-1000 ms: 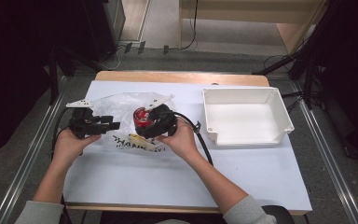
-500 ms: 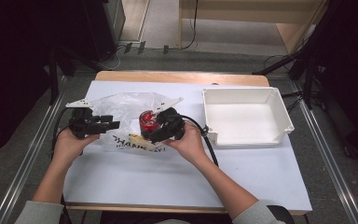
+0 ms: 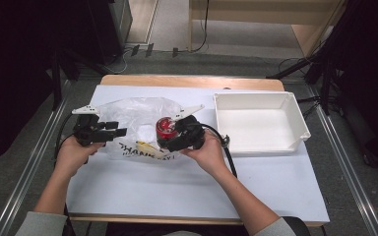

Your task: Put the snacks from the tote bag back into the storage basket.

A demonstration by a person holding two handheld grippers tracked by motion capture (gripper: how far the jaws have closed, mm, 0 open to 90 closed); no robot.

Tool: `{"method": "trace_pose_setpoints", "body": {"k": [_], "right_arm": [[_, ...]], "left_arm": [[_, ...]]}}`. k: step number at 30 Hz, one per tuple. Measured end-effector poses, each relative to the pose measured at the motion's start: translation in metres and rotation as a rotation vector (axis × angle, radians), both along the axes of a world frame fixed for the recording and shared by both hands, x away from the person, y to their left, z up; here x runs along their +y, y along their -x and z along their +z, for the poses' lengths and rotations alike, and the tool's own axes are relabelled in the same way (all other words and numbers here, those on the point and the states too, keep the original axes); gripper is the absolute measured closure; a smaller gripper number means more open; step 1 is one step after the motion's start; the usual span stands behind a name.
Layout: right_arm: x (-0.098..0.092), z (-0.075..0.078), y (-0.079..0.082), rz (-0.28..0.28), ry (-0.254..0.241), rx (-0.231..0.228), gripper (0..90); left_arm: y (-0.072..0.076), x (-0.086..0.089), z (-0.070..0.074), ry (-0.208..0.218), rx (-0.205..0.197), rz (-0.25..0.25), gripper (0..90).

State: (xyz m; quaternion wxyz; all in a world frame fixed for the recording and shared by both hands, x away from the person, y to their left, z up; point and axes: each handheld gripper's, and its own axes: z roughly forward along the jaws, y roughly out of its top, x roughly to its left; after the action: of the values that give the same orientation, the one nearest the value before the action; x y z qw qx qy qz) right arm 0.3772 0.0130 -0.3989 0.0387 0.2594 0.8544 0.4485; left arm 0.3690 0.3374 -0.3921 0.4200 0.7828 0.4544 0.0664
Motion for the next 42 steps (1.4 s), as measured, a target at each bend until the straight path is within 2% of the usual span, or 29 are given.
{"method": "trace_pose_setpoints", "body": {"k": [6, 12, 19, 26, 39, 42], "right_arm": [[-0.009, 0.002, 0.001, -0.004, 0.004, -0.004, 26.6], [-0.017, 0.006, 0.001, 0.003, 0.022, -0.013, 26.5], [-0.027, 0.009, 0.0, -0.019, 0.02, -0.003, 26.5], [-0.041, 0.017, -0.003, -0.042, 0.032, -0.024, 26.5], [-0.061, 0.02, -0.01, -0.081, 0.026, -0.007, 26.5], [-0.063, 0.022, -0.01, -0.082, 0.044, -0.01, 26.5]], "left_arm": [[0.0, -0.002, -0.001, -0.032, -0.011, -0.004, 41.7], [0.0, 0.0, 0.001, -0.028, 0.001, -0.003, 40.7], [0.0, 0.001, 0.001, -0.032, -0.003, 0.001, 40.5], [-0.001, -0.001, 0.002, -0.035, -0.005, -0.003, 40.6], [-0.001, 0.0, 0.002, -0.039, -0.006, -0.001, 40.7], [-0.001, -0.001, 0.002, -0.04, -0.006, -0.002, 40.9]]}}
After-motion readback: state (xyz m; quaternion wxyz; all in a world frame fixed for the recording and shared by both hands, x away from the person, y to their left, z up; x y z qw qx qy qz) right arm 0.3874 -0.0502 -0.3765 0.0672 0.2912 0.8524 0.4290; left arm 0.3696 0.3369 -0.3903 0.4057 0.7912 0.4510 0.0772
